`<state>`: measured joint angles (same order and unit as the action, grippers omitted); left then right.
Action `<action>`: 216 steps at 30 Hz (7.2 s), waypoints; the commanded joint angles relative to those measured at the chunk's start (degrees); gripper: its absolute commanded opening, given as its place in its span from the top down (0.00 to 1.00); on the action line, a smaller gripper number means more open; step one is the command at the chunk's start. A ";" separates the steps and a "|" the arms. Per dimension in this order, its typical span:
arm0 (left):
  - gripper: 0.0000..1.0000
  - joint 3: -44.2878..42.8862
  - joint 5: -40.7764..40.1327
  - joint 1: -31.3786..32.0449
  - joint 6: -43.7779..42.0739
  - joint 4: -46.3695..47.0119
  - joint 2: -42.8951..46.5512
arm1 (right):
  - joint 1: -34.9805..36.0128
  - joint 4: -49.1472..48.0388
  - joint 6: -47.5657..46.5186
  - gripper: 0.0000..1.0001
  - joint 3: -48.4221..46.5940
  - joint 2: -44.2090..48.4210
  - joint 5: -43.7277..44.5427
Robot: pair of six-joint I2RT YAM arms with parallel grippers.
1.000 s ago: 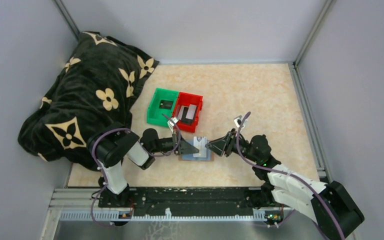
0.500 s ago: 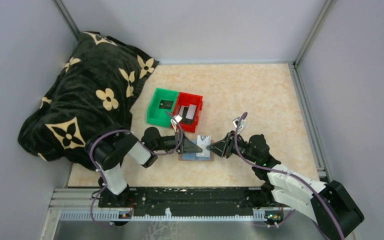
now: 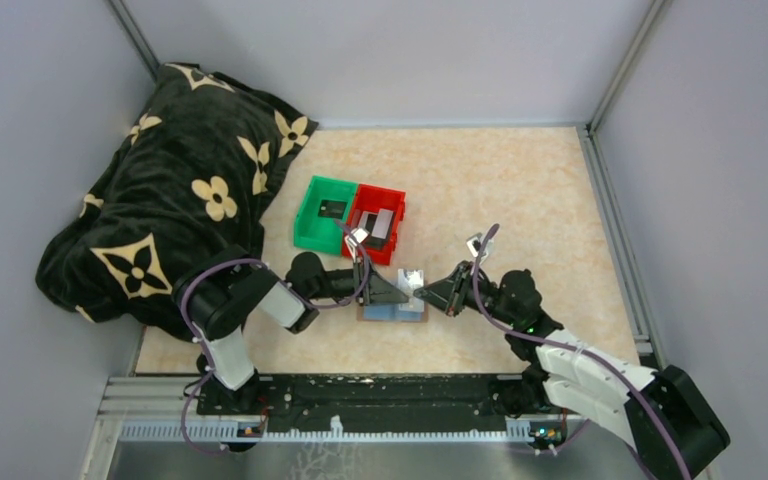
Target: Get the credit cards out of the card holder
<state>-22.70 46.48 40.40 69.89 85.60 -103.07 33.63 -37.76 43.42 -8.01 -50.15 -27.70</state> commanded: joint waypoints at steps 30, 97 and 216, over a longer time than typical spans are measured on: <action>0.06 12.05 -45.40 -5.25 -35.25 -61.34 55.60 | 3.72 41.62 -3.23 1.00 -68.04 -52.52 33.98; 0.31 7.45 -43.94 -2.17 -37.00 -62.27 47.90 | 15.10 34.65 -10.14 0.82 -48.25 -30.55 49.82; 1.00 5.88 -39.83 1.52 -35.27 -62.47 29.00 | 14.54 16.97 2.88 0.64 -16.63 -25.97 29.81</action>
<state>-16.25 7.40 41.76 35.94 25.78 -75.44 48.58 -18.81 46.11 -25.98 -77.71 1.26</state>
